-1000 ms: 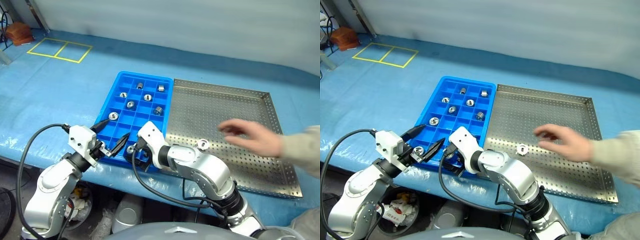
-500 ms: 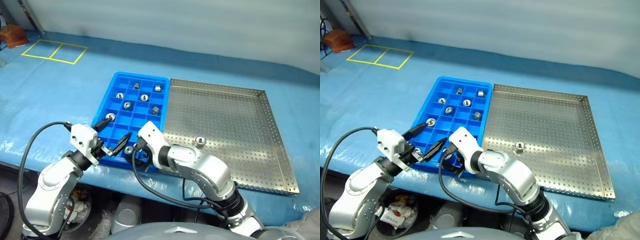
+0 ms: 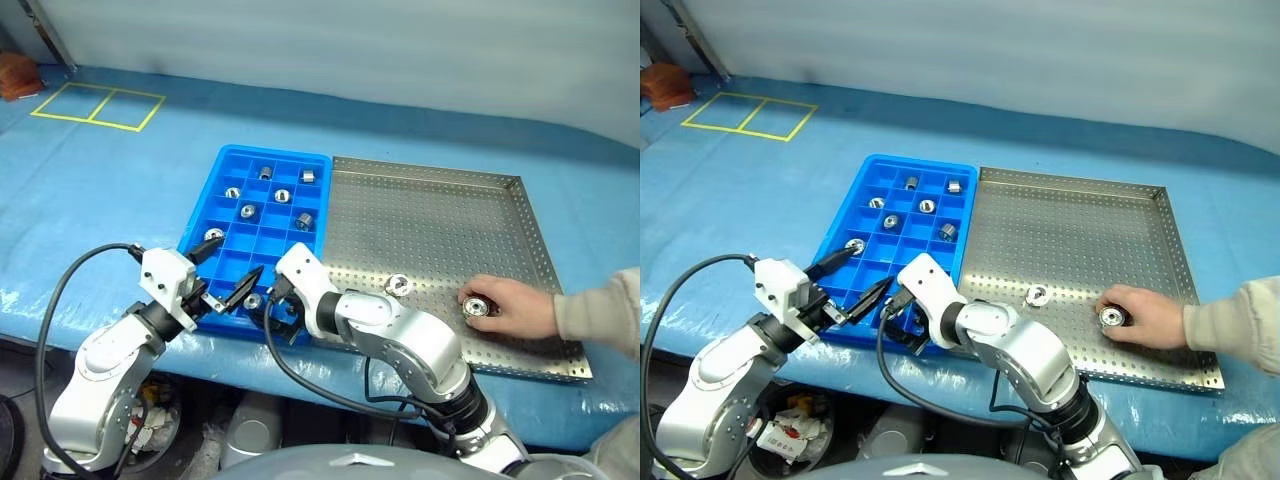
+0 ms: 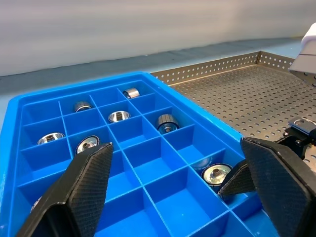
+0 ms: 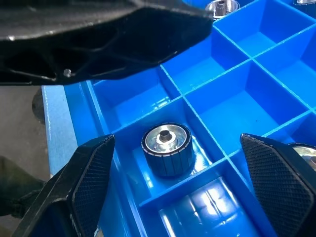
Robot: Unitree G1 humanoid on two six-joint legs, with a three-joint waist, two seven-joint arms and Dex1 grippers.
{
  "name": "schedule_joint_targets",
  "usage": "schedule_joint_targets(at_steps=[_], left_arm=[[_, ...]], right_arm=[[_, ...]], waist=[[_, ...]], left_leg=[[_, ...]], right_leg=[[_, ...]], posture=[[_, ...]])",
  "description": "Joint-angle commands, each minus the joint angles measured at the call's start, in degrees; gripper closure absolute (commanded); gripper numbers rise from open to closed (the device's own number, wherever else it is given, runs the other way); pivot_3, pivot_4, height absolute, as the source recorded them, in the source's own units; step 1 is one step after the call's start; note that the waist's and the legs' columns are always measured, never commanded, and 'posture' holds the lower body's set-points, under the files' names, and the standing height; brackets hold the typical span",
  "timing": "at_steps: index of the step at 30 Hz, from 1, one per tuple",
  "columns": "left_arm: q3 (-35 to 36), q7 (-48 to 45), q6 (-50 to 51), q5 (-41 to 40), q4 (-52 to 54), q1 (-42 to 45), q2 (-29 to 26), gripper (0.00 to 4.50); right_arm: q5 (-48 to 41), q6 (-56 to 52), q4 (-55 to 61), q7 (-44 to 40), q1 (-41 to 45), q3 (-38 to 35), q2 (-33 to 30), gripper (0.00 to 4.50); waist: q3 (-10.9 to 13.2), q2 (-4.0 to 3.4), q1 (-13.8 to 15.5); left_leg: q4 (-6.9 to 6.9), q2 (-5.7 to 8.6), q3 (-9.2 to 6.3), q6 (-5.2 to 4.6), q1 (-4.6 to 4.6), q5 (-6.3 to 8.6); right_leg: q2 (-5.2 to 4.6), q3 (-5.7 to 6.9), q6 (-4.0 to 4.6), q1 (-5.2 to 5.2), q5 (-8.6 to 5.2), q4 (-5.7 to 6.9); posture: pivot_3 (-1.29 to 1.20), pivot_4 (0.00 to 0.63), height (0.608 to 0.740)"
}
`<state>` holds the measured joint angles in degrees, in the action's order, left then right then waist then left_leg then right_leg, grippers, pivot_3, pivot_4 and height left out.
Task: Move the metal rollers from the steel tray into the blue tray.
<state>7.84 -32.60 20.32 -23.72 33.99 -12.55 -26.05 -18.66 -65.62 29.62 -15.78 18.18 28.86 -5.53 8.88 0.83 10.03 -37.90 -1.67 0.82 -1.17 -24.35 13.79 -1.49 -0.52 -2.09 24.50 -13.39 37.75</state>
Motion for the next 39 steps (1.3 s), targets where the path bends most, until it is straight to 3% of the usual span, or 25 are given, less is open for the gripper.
schedule_joint_targets(at_steps=[1, 13, 21, 30, 39], left_arm=[[0.8, -0.2, 0.1, -1.4, 1.7, 0.1, -0.6, 0.0], [0.4, -1.3, 0.8, -3.4, 2.2, 8.0, -3.1, 0.0], [-3.9, -4.6, 1.0, -2.5, -3.0, 16.4, -3.8, 0.0], [-14.3, -9.7, 0.6, 1.2, -15.6, 30.6, -1.2, 0.0], [-24.6, -15.4, 1.1, 7.5, -30.3, 42.7, 3.2, 0.0]], right_arm=[[-0.9, 1.2, 2.6, -0.1, 0.3, -1.0, 1.1, 0.22], [-0.6, 4.9, 6.3, 0.2, 2.4, -9.2, 0.0, 0.22], [4.5, 7.2, 8.6, 7.0, 0.9, -15.4, -1.5, 0.22], [9.1, 3.8, 15.9, 15.0, -6.9, -24.4, -2.6, 0.22], [11.2, 0.2, 24.8, 17.2, -15.8, -33.1, -3.6, 0.22]], waist=[[0.0, 0.0, 0.0], [0.0, -0.01, -0.2], [0.0, 0.0, -2.5], [0.0, 0.01, -6.8], [0.0, 0.0, -10.0]], left_leg=[[0.0, 0.0, 0.0, 0.0, 0.0, 0.0], [-0.02, 0.04, -0.03, 0.02, 0.0, -0.01], [-0.05, 0.12, -0.02, 0.04, 0.0, -0.03], [-0.04, 0.2, 0.13, 0.04, 0.0, -0.04], [-0.1, 0.19, 0.16, 0.03, 0.04, -0.05]], right_leg=[[0.0, 0.0, 0.0, 0.0, 0.0, 0.0], [0.0, 0.0, -0.06, -0.02, 0.04, 0.0], [0.0, -0.02, -0.06, -0.05, 0.07, 0.03], [0.01, -0.09, -0.09, -0.04, 0.34, 0.04], [0.08, -0.22, -0.24, -0.03, 0.36, 0.09]], posture=[[0.38, 0.15, 0.74], [0.32, 0.15, 0.74], [0.2, 0.15, 0.74], [0.05, 0.15, 0.74], [-0.03, 0.15, 0.74]])
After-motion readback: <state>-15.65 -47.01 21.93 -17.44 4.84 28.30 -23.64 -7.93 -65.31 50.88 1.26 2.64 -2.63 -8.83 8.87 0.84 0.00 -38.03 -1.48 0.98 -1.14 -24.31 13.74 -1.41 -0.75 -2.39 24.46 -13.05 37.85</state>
